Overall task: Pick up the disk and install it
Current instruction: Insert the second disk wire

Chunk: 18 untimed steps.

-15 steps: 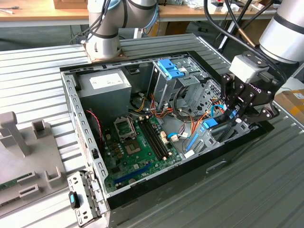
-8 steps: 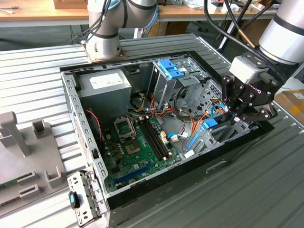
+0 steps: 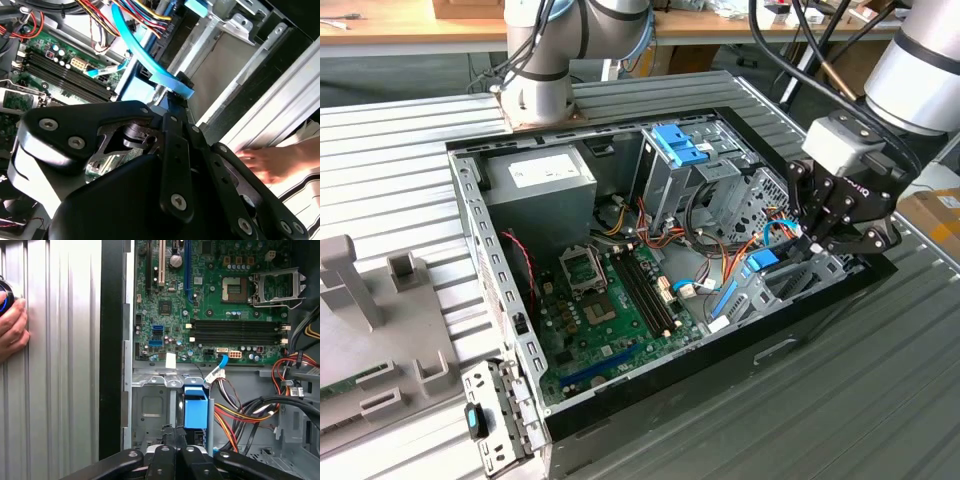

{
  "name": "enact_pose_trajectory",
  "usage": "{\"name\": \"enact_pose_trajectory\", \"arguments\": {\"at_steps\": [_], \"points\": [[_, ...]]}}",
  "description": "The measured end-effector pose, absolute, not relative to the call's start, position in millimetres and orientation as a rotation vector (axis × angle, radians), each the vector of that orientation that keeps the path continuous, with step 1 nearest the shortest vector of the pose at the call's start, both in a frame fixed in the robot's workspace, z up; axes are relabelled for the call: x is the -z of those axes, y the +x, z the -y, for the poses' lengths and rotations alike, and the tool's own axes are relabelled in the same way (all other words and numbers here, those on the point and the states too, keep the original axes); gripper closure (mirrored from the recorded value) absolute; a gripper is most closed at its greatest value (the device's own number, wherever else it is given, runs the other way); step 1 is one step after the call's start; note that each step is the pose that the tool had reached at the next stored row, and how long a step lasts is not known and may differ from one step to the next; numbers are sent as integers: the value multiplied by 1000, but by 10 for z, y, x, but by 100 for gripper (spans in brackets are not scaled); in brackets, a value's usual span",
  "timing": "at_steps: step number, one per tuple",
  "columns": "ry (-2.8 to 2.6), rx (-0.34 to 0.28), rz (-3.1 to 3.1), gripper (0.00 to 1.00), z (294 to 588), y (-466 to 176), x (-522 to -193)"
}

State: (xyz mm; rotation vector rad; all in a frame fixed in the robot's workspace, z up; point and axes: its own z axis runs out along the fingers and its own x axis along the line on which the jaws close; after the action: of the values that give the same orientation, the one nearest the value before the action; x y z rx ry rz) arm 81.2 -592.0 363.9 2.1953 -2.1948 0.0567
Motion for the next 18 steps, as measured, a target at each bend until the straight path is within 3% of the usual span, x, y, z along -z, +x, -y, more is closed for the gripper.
{"name": "enact_pose_trajectory", "arguments": {"at_steps": [7, 18], "points": [[2212, -57, 2178, 89, 5729, 812, -3639], [2245, -61, 2142, 89, 5812, 809, -3637]]}}
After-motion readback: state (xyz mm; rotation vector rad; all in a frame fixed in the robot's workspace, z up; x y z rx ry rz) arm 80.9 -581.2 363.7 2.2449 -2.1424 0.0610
